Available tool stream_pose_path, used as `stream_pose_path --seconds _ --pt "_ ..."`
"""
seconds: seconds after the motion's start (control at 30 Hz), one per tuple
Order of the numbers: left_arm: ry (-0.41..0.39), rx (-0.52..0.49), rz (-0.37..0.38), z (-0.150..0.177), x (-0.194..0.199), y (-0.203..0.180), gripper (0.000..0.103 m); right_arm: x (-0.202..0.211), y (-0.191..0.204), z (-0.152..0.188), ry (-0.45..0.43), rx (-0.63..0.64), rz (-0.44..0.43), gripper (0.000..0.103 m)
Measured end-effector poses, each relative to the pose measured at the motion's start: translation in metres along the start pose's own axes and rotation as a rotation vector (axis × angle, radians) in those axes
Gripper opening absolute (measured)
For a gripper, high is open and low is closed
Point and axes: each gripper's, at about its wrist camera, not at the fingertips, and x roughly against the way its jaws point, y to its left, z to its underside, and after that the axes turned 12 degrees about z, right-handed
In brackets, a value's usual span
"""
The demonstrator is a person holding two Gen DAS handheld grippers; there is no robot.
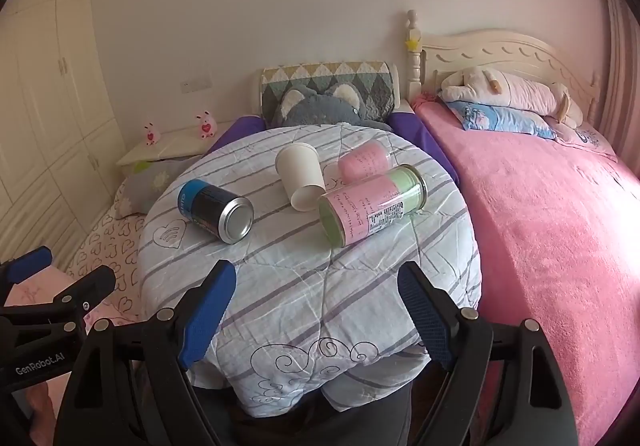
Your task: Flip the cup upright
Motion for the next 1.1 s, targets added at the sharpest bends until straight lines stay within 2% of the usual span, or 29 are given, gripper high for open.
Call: stream_pose_path --seconds 0.63,1.1 --pt "0.016 0.005 -0.002 0.0 -0.001 0.002 0.103 -0.003 0.003 0.001 0.012 0.017 -0.008 0.084" --pt "0.092 0.054 -0.027 -0.041 -0.049 0.03 0.103 -0.049 0.032 -0.038 0.103 0.092 -0.024 0.084"
